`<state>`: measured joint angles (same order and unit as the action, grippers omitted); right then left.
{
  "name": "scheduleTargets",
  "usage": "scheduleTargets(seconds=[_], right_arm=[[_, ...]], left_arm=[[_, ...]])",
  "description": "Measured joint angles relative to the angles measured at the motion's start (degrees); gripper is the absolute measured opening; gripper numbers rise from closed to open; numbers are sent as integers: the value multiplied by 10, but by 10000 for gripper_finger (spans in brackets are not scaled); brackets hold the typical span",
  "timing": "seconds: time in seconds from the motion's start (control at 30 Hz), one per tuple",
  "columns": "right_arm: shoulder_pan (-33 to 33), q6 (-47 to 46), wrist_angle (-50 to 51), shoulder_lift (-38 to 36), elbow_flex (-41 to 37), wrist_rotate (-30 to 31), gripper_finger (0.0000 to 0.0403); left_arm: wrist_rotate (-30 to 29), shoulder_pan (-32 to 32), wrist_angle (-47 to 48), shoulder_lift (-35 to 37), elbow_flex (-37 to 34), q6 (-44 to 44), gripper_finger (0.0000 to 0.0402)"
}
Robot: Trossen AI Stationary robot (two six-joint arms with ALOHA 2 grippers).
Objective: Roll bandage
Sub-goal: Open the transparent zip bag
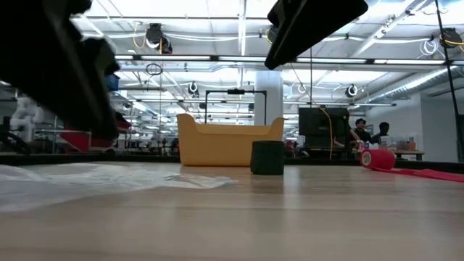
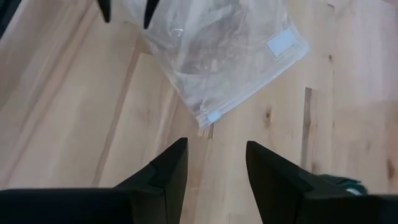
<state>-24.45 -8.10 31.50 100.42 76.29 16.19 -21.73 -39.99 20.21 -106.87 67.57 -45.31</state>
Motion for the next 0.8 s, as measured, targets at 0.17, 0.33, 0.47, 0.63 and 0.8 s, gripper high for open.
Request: scheduleTargets(seconds=[0.17,0.33,0.47,0.63,0.8], right_arm=[[-12,-63,4,17,-2,1,148],[-32,-59,8,36,-4,0,148],[-37,-80,0,47,-4,3,148],[-49,-90,-23,67,-3,4,148],[-43,-54,-70,90,-3,4,148]], left_arm=[[-15,0,80,0,48,8,173],[-75,0,151,1,81,5,173],[-158,0,256,1,89,-90,173],[-188,0,403,1,89,-230,173],[-209,-7,400,0,77,-267,173]])
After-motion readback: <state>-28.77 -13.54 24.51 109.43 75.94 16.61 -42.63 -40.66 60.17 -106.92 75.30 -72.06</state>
